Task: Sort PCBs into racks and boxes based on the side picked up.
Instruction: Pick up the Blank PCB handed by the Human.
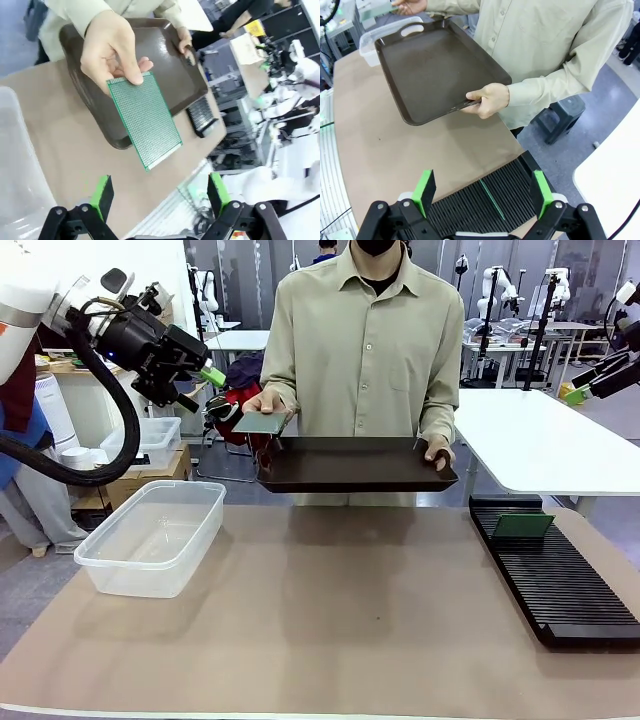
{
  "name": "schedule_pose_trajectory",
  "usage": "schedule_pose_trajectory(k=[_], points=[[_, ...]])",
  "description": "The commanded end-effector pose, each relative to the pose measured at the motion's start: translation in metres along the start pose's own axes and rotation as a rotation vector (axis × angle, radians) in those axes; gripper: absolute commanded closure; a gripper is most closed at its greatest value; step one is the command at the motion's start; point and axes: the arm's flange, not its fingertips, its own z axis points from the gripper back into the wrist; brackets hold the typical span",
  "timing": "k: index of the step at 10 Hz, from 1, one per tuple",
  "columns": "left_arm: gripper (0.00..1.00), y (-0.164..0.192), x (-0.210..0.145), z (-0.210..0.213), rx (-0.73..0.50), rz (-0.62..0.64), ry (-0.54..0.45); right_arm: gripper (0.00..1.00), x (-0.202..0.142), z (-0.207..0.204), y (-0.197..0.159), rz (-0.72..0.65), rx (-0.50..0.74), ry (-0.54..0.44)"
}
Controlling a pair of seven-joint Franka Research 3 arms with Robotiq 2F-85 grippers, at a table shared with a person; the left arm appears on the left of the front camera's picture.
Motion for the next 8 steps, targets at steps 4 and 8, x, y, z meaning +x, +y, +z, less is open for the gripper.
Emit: schedule_pose_trajectory(k=[4,8], points=[[0.0,0.069,0.024,-0.026,-0.279,0.274,0.021,0.0,0.001,-0.001,0.001,0.0,0.006,0.001],[0.0,0.101,0.033,-0.068,-0.45,0.359,0.105,0.0,0.001,-0.001,0.001,0.0,0.006,0.001]])
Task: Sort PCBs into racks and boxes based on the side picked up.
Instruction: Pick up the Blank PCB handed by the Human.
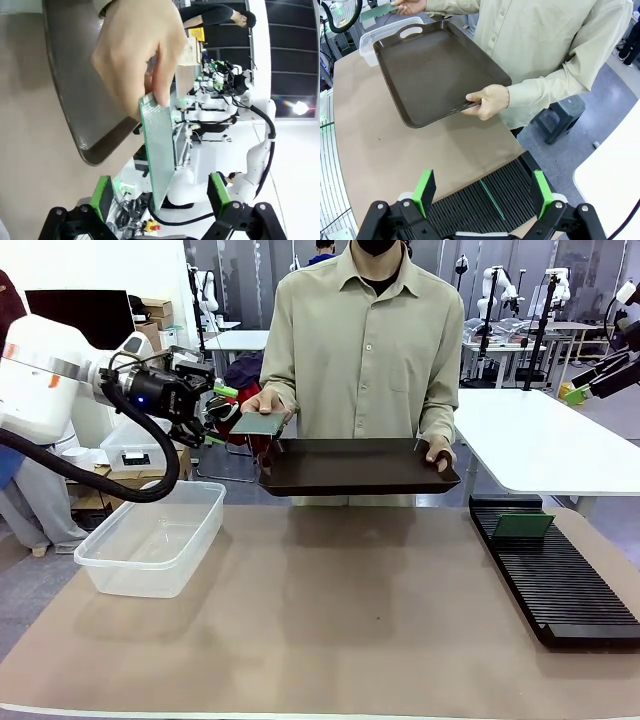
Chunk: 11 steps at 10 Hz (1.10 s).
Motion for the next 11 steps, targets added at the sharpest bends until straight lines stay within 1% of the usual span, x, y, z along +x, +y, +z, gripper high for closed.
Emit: schedule_pose_trajectory(k=[1,5,7,8,9,10,11], points=[[0.0,0.0,0.015,-0.002,-0.07,0.032,0.002,0.0,0.001,-0.001,0.001,0.0,0.006,0.001],[0.0,0.006,0.032,-0.014,-0.151,0.017,0.056,0.0,0.001,-0.001,0.001,0.0,0.006,0.001],[0.0,0.01,0.036,-0.02,-0.135,-0.02,0.083,0.0,0.001,-0.001,0.001,0.0,0.006,0.001],[0.58,0.01,0.035,-0.022,-0.122,-0.054,0.123,0.0,0.001,-0.001,0.001,0.0,0.006,0.001],[0.58,0.011,0.035,-0.022,-0.12,-0.053,0.132,0.0,0.001,-0.001,0.001,0.0,0.006,0.001],[1.0,0.011,0.034,-0.021,-0.122,-0.047,0.135,0.0,0.001,-0.001,0.001,0.0,0.006,0.001],[0.64,0.011,0.033,-0.022,-0.121,-0.045,0.141,0.0,0.001,-0.001,0.001,0.0,0.006,0.001]])
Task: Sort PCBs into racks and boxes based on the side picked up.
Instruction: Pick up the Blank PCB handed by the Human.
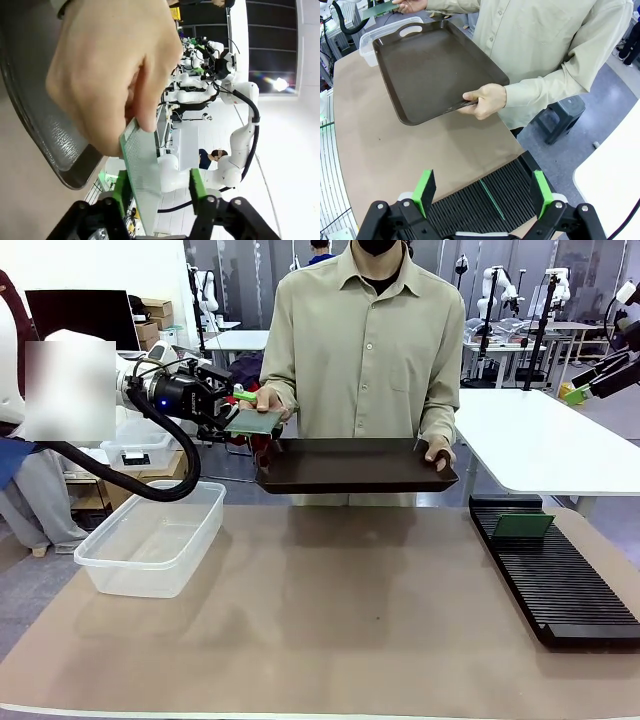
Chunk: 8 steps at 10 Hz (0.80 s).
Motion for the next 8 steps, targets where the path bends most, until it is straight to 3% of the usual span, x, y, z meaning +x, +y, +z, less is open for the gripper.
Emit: schedule_pose_trajectory(k=[1,8], points=[[1.0,0.0008,-0.0006,0.0061,0.008,-0.009,0.036,0.0,0.0006,-0.0013,0.0012,0.0,0.005,0.001],[1.0,0.0015,-0.0023,0.007,0.001,-0.009,0.038,0.0,0.0006,-0.0013,0.0012,0.0,0.005,0.001]])
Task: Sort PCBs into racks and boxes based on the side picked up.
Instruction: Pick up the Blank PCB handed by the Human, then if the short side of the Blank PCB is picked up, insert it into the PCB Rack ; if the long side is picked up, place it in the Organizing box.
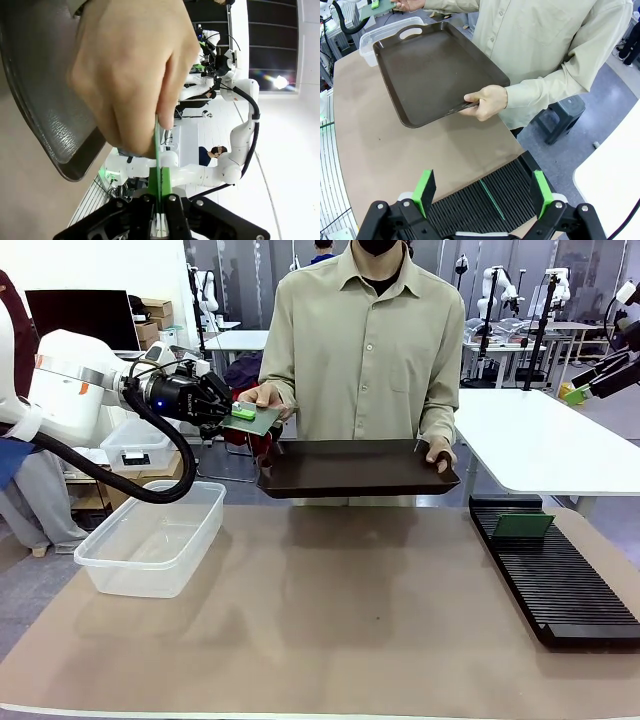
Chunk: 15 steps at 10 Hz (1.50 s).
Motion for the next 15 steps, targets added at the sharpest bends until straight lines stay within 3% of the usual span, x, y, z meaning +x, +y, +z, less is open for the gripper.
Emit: schedule_pose_trajectory(k=[1,5,6,15], points=[[1.0,0.0001,0.0003,0.0007,0.002,-0.014,0.02,0.0,0.0006,-0.0012,0.0011,0.0,0.005,0.001],[1.0,-0.0045,0.0011,-0.0008,0.043,-0.023,-0.011,0.0,0.0006,-0.0012,0.0011,0.0,0.005,0.001],[1.0,-0.0006,0.0002,-0.0007,0.0,-0.002,0.001,0.0,0.0006,-0.0012,0.0011,0.0,0.005,0.001],[1.0,-0.0006,0.0002,-0.0007,0.0,-0.002,0.001,0.0,0.0006,-0.0012,0.0011,0.0,0.005,0.001]])
